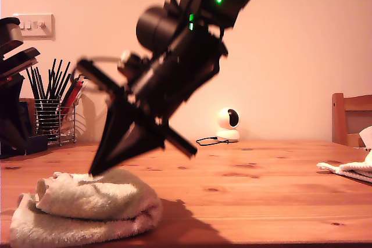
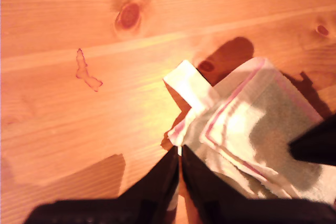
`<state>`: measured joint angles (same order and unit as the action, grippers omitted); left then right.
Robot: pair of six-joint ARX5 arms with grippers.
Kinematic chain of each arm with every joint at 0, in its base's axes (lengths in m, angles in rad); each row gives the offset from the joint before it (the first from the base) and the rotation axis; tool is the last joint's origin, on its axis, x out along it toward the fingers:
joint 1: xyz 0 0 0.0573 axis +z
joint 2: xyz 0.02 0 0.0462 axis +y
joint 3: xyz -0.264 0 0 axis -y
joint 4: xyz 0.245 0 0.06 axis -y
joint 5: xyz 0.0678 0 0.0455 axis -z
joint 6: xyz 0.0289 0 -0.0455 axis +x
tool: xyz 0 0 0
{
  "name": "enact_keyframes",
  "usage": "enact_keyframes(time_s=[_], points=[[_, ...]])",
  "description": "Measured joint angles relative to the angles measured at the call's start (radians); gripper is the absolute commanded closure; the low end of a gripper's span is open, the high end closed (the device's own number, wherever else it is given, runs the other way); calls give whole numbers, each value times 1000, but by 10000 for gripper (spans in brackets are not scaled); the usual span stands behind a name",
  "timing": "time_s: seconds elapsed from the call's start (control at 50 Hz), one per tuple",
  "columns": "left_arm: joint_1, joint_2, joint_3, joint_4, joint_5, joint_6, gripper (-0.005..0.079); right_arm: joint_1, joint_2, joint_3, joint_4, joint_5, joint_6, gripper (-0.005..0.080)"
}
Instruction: Fold the tea towel in front of you. After folding it, place it to the right side.
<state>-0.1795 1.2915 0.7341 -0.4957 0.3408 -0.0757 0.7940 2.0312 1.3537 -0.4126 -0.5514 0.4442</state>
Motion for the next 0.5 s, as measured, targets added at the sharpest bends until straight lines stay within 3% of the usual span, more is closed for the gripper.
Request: enact_keyframes(time_s=[0.2,0.5], points=[[0,0,0,9,25,-10,764,0,56,0,8,-6,-1,763],[-3,0,0,48,90,-50,764,-24,29,25,-73,243,-24,763]])
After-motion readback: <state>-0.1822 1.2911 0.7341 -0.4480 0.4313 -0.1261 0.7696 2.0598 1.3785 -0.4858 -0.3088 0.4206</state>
